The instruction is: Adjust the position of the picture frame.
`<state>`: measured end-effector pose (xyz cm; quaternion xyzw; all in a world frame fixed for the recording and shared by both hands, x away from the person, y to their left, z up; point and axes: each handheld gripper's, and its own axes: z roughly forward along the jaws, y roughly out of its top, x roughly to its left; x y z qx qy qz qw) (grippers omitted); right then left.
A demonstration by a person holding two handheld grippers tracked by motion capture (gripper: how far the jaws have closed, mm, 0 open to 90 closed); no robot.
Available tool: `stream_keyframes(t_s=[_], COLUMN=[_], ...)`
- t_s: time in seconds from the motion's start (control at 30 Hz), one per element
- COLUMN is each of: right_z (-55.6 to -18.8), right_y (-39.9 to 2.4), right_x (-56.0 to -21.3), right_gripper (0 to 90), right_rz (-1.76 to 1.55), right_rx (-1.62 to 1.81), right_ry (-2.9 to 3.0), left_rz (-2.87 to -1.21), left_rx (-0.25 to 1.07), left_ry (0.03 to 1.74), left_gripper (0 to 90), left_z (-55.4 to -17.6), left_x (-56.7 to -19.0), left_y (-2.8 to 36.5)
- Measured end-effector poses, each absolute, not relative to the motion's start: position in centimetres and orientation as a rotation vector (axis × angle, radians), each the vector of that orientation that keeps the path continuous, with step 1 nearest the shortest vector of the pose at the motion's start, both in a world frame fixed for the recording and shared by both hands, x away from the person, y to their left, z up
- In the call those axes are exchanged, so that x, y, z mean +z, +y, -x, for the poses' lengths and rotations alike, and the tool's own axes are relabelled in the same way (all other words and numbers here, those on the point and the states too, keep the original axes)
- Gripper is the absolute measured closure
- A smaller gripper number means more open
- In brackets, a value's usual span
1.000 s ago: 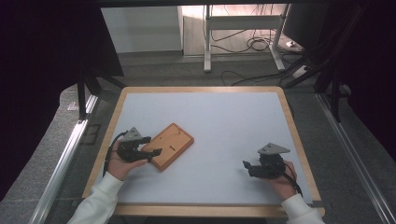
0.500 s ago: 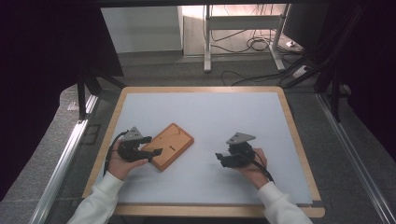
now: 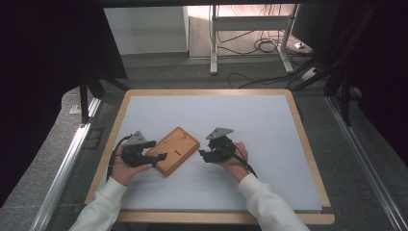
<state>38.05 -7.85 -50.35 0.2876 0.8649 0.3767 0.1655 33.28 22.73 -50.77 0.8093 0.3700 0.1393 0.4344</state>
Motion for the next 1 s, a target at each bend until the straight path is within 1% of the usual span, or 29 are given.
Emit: stream_keyframes(t_s=[0.13,0.43,0.6,0.63,0.7,0.77,0.8,0.97,1.0], right_z=[-38.8,-40.5,-41.3,-41.3,-41.8,-42.0,-42.4,-42.8,-42.8], right_y=[-6.3,-4.5,-3.2,-3.2,-2.6,-2.4,-1.9,-1.0,-1.0], right_x=[-50.0,-50.3,-50.7,-50.7,-51.0,-51.1,-51.3,-51.6,-51.6], right_gripper=[36.0,36.4,42.7,42.7,46.6,47.5,50.1,57.0,57.0], right_rz=[-0.796,-0.813,-0.806,-0.806,-0.816,-0.819,-0.821,-0.816,-0.816], right_rx=[1.071,1.087,1.105,1.105,1.112,1.111,1.117,1.122,1.122], right_ry=[2.483,2.495,2.482,2.482,2.480,2.481,2.481,2.487,2.487], left_rz=[-2.017,-2.019,-2.023,-2.023,-2.021,-2.021,-2.020,-2.021,-2.021], left_rx=[0.345,0.345,0.343,0.343,0.345,0.344,0.345,0.346,0.346], left_ry=[0.921,0.920,0.920,0.920,0.920,0.919,0.919,0.918,0.918], left_gripper=[27.5,27.5,27.5,27.4,27.5,27.5,27.5,27.4,27.5], left_z=[-33.3,-33.3,-33.3,-33.3,-33.3,-33.3,-33.3,-33.3,-33.3], left_x=[-50.8,-50.8,-50.9,-50.9,-50.9,-50.9,-50.9,-50.9,-50.9], left_y=[22.7,22.7,22.7,22.7,22.7,22.7,22.7,22.8,22.8])
